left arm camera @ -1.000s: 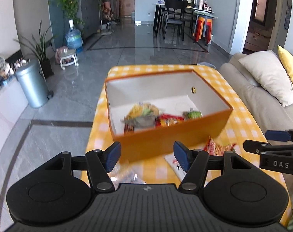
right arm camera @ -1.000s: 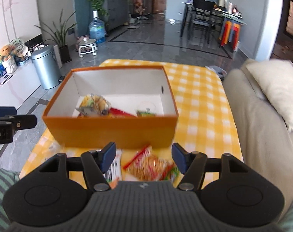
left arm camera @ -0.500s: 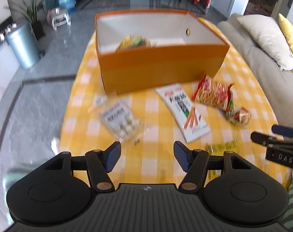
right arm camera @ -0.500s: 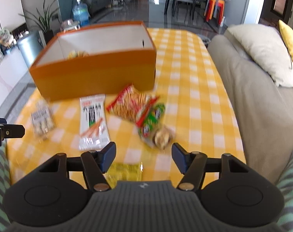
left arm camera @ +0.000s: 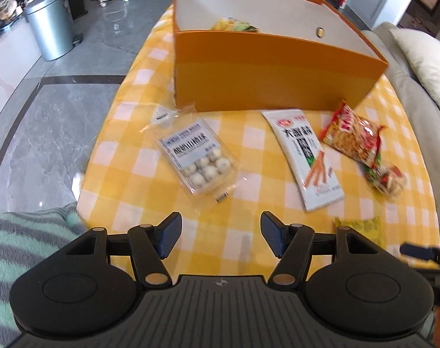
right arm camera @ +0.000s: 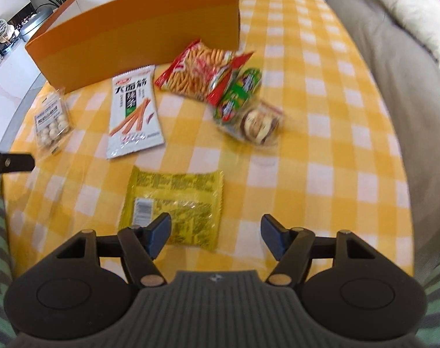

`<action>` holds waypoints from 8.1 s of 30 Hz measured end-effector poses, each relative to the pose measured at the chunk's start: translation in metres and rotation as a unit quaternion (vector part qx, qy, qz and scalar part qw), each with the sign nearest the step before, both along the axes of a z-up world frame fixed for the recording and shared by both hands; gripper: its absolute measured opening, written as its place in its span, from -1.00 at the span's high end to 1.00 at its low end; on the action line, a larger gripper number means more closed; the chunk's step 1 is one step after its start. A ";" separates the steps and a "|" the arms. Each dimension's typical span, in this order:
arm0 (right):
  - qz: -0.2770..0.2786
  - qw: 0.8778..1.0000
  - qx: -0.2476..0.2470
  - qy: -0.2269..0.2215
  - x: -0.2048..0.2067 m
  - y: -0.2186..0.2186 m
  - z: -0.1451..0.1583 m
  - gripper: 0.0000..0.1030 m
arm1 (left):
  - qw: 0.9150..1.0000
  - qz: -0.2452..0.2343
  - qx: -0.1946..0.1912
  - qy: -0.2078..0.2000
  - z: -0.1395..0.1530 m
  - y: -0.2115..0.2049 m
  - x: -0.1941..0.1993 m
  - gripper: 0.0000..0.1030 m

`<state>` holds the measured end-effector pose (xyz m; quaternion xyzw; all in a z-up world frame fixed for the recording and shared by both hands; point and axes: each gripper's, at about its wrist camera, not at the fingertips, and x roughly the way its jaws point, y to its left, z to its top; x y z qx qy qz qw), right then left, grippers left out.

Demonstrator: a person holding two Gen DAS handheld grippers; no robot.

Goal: Organize snacks
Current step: 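Move the right tool over the yellow packet while the left tool approaches the yogurt ball bag, then grasp the yellow snack packet with the right tool while the left tool grasps the clear yogurt ball bag, then carry both packets into the orange box and open both tools, then move both tools back over the remaining snacks on the table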

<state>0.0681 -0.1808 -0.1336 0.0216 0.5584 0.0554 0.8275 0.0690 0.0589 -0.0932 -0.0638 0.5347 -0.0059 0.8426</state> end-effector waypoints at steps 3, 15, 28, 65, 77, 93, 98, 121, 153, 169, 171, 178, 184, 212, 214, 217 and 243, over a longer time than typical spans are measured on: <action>0.012 1.000 -0.001 0.011 0.000 0.006 -0.004 -0.28 | 1.000 0.008 0.006 0.008 -0.009 0.001 0.010 -0.42; 0.066 0.997 -0.047 0.010 0.003 0.025 -0.014 0.07 | 0.999 -0.006 0.033 0.015 -0.033 -0.004 0.026 0.28; -0.036 0.999 -0.036 -0.008 0.031 -0.001 -0.008 0.66 | 0.999 -0.045 0.006 0.019 -0.034 -0.016 0.022 0.91; -0.082 0.997 -0.006 -0.004 0.055 0.037 -0.013 -0.04 | 0.994 0.085 -0.042 0.052 -0.018 -0.006 0.022 -0.63; -0.047 0.999 -0.007 -0.014 0.047 0.037 -0.013 -0.04 | 0.990 0.126 -0.008 0.063 -0.034 -0.022 0.047 -0.66; -0.034 0.999 0.024 -0.008 0.041 0.027 -0.009 -0.14 | 0.999 -0.008 -0.007 0.049 -0.040 -0.042 0.032 -0.65; -0.021 1.000 0.009 -0.014 0.039 0.034 -0.010 -0.26 | 0.998 0.031 0.006 0.061 -0.041 -0.046 0.034 -0.67; 0.014 0.999 -0.031 -0.029 0.032 0.042 -0.006 -0.02 | 0.999 0.009 0.021 0.036 -0.033 -0.053 0.025 -0.24; 0.120 0.967 -0.003 -0.226 0.063 0.032 0.134 -0.03 | 0.987 -0.091 -0.011 -0.134 0.113 -0.042 0.072 -0.24; 0.170 0.968 0.040 -0.179 0.213 0.045 0.137 -0.03 | 0.987 -0.138 -0.018 -0.076 0.099 -0.045 0.195 -0.24; 0.183 0.969 0.022 -0.162 0.228 0.048 0.125 -0.03 | 0.988 -0.145 -0.015 -0.058 0.086 -0.050 0.209 -0.24; 0.236 0.964 -0.040 -0.120 0.267 0.057 0.090 -0.03 | 0.989 -0.148 -0.003 -0.010 0.049 -0.066 0.249 -0.25; 0.272 0.953 -0.084 -0.100 0.283 0.067 0.063 -0.03 | 0.987 -0.158 0.031 0.011 0.034 -0.075 0.269 -0.25; 0.280 0.947 -0.129 -0.089 0.285 0.081 0.044 -0.24 | 0.982 -0.169 0.085 0.008 0.026 -0.087 0.269 -0.41; 0.276 0.949 -0.127 -0.087 0.285 0.080 0.046 -0.29 | 0.982 -0.170 0.084 0.001 0.032 -0.085 0.266 -0.46; 0.271 0.951 -0.123 -0.086 0.282 0.079 0.051 -0.34 | 0.982 -0.168 0.085 -0.008 0.039 -0.083 0.260 -0.46; 0.120 0.970 -0.050 -0.204 0.154 0.031 0.117 -0.45 | 0.965 -0.159 0.092 -0.188 0.119 -0.079 0.124 -0.47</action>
